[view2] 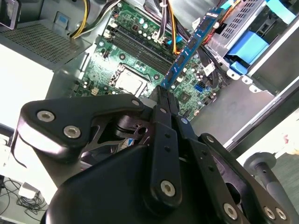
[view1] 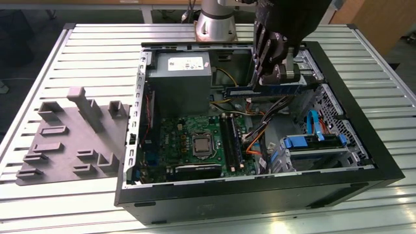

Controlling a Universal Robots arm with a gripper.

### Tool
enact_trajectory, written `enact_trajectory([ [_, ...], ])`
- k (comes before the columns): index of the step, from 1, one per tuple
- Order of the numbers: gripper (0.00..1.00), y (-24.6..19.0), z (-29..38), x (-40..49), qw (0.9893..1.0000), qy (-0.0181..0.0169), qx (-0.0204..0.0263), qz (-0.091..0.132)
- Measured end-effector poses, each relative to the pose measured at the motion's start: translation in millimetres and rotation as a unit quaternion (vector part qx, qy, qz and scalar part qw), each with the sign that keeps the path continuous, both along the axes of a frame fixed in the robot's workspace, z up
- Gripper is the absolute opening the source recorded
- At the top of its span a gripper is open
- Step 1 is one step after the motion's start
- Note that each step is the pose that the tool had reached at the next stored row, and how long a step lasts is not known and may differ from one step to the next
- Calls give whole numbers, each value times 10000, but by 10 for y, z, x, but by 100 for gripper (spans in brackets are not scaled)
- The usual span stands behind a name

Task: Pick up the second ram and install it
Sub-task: 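Pick up the second ram and move it above second insertion slot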

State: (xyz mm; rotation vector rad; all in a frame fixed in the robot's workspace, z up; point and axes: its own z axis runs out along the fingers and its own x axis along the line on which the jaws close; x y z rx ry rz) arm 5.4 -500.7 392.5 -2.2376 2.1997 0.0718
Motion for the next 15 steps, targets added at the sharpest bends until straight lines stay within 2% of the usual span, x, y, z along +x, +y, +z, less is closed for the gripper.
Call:
enact_trajectory([
  [8,11,0,-35,-127,10000,0,0,0],
  [15,11,0,-39,-131,10000,0,0,1],
])
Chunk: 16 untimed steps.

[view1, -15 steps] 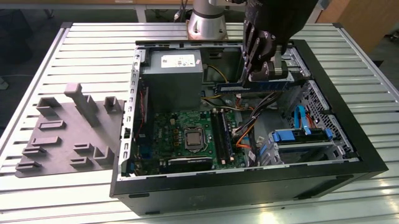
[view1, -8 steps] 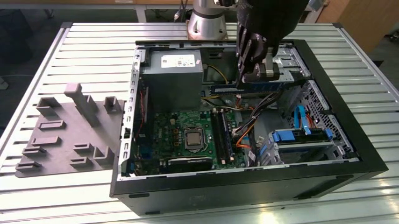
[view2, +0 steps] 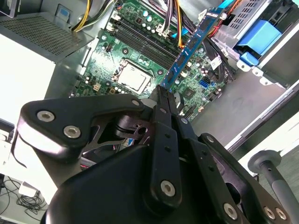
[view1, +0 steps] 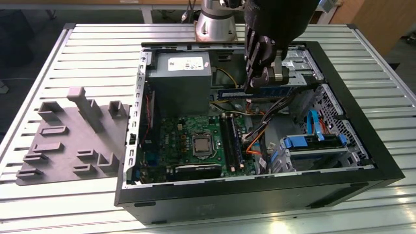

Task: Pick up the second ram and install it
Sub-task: 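Pick up the second ram and move it above second insertion slot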

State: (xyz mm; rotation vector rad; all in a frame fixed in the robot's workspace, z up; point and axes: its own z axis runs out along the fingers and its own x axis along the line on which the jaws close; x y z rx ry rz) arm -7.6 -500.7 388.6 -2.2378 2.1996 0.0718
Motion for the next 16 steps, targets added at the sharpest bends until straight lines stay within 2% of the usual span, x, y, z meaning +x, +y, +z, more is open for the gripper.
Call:
enact_trajectory([
  [16,11,1,-3,-15,10000,-1,1,0],
])
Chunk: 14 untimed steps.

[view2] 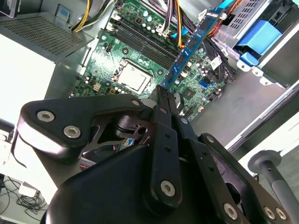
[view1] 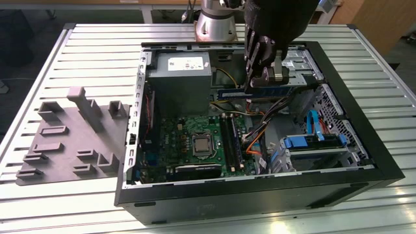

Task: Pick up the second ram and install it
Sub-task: 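Pick up the second ram and move it above second insertion slot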

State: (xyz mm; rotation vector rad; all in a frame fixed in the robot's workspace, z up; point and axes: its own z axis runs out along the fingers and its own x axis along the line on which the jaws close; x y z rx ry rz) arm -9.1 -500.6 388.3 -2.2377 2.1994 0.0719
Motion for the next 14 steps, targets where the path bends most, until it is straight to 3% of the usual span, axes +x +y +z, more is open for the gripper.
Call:
enact_trajectory([
  [4,11,1,-23,-45,10000,0,0,0],
  [14,11,0,-150,-181,10000,1,-1,0],
])
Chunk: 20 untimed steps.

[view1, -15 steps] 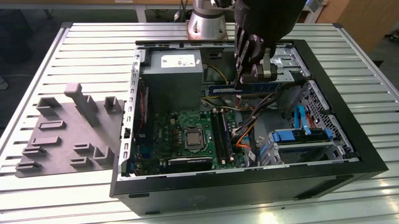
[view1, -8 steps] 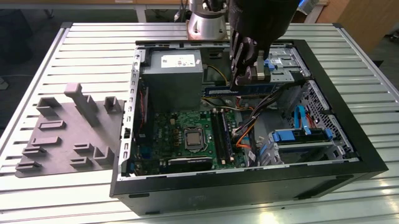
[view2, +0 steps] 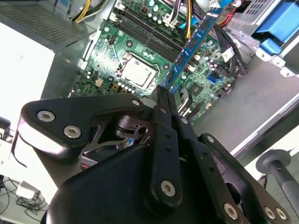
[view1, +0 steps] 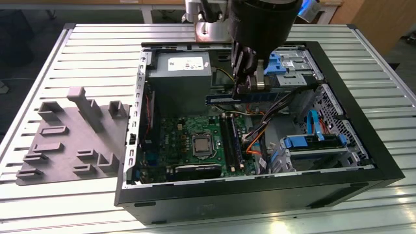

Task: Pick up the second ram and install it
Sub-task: 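Pick up the second ram and move it above second insertion slot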

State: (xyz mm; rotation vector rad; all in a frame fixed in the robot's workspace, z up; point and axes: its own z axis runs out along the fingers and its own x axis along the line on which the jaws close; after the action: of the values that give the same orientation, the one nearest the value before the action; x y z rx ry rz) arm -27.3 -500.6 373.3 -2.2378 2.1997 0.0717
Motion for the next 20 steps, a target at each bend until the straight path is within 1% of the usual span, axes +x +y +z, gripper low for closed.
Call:
enact_trajectory([
  [8,11,0,-115,-61,10000,0,1,0],
  [13,11,0,-200,-103,10000,0,0,0],
  [20,11,0,-307,-132,10000,4,1,0],
])
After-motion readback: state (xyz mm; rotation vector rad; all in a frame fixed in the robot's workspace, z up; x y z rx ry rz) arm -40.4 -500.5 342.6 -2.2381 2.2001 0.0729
